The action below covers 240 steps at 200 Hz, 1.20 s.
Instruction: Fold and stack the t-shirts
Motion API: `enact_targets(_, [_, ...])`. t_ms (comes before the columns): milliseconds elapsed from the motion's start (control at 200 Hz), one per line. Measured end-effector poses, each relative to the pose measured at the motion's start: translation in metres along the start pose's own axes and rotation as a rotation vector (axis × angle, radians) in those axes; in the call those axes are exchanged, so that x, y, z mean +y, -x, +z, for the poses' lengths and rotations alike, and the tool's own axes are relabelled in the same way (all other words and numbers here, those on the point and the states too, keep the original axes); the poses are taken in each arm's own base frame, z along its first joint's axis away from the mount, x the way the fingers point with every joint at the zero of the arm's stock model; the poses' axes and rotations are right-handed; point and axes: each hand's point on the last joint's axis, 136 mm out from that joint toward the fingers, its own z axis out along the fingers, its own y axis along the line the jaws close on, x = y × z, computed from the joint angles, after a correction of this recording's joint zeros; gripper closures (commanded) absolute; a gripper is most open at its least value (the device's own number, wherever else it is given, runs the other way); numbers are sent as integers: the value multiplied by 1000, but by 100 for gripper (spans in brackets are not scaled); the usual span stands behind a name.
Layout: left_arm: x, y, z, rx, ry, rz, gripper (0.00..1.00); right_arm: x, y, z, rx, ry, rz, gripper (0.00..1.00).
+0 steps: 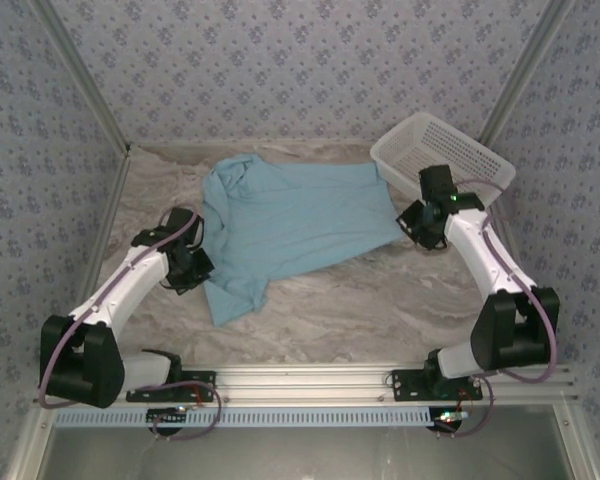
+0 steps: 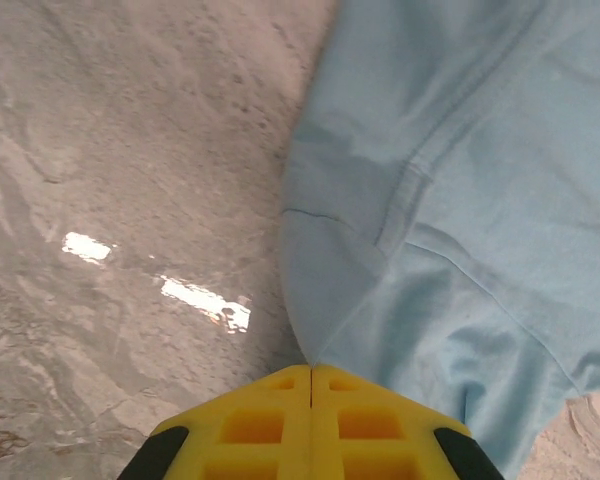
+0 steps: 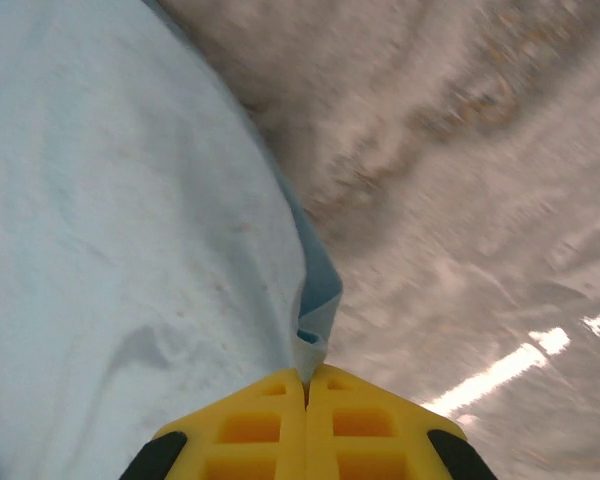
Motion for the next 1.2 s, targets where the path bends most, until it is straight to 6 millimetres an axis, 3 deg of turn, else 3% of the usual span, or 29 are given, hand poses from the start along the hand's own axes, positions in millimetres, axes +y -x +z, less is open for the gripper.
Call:
enact_targets(185, [8, 8, 0, -2, 6, -24, 97, -61, -45, 38, 107, -138, -6, 100])
enact_targets(320, [-3, 17, -7, -6, -28, -27, 98, -80, -57, 54, 140, -186, -15, 100])
enact_targets(719, [-38, 34, -70, -85, -205, -60, 97, -88, -30, 61, 83, -202, 10, 100])
enact_targets(819, [-45, 38, -74, -88, -225, -61, 97, -80, -18, 61, 67, -193, 1, 100])
enact_targets(929, [-59, 52, -57, -53, -218, -58, 97, -69, -8, 61, 52, -180, -8, 100])
enact_targets(1099, [-97, 96, 3, 18, -191, -36, 94, -62, 3, 63, 29, -183, -14, 100])
enact_targets(1159, [-111, 114, 26, 31, -181, -15, 86, -62, 5, 64, 26, -189, -20, 100])
enact_targets(1199, [-117, 123, 39, 34, -172, 4, 72, -61, 5, 65, 24, -193, -23, 100])
